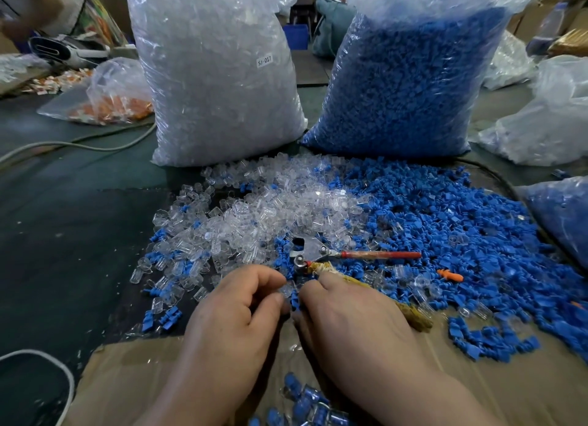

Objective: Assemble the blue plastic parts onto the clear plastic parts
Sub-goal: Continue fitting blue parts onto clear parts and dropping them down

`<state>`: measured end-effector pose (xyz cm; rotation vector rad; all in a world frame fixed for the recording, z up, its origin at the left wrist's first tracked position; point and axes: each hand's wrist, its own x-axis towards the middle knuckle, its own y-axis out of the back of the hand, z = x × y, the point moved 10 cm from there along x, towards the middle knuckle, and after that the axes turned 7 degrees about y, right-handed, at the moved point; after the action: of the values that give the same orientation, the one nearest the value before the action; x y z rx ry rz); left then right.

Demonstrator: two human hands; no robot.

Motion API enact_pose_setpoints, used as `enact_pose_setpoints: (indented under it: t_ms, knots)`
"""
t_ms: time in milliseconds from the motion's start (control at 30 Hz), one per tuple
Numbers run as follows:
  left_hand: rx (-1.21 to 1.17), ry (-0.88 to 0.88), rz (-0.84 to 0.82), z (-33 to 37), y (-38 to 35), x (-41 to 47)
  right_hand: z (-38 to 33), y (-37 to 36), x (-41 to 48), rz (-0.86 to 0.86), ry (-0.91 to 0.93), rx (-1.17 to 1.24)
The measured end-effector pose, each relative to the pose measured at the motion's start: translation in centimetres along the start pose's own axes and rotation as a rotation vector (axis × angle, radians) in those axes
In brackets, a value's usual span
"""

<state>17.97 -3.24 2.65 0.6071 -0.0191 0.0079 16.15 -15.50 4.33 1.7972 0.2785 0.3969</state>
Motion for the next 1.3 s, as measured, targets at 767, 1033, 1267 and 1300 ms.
enact_pose_setpoints:
  t_ms: [767,1033,1267,1300]
  knots:
    - [-0.558,0.178,-0.203,-0.9,-1.5,0.0,0.9,3.1,-1.3,0.357,-0.014,0.434]
    - [-0.672,0.234,-0.297,-0.5,-1.8,-0.4,-0.1,3.7,-1.5,0.32,0.076,0.39]
    - [-0.559,0.246,-0.184,-1.2,-0.8,-0.2,3.4,2.4,-1.0,0.126,-0.121,-0.035]
    - [-0.563,0.241,-0.193,-1.0,-0.7,-0.3,4.8,2.0,-1.1,0.073,-0.188,-0.077]
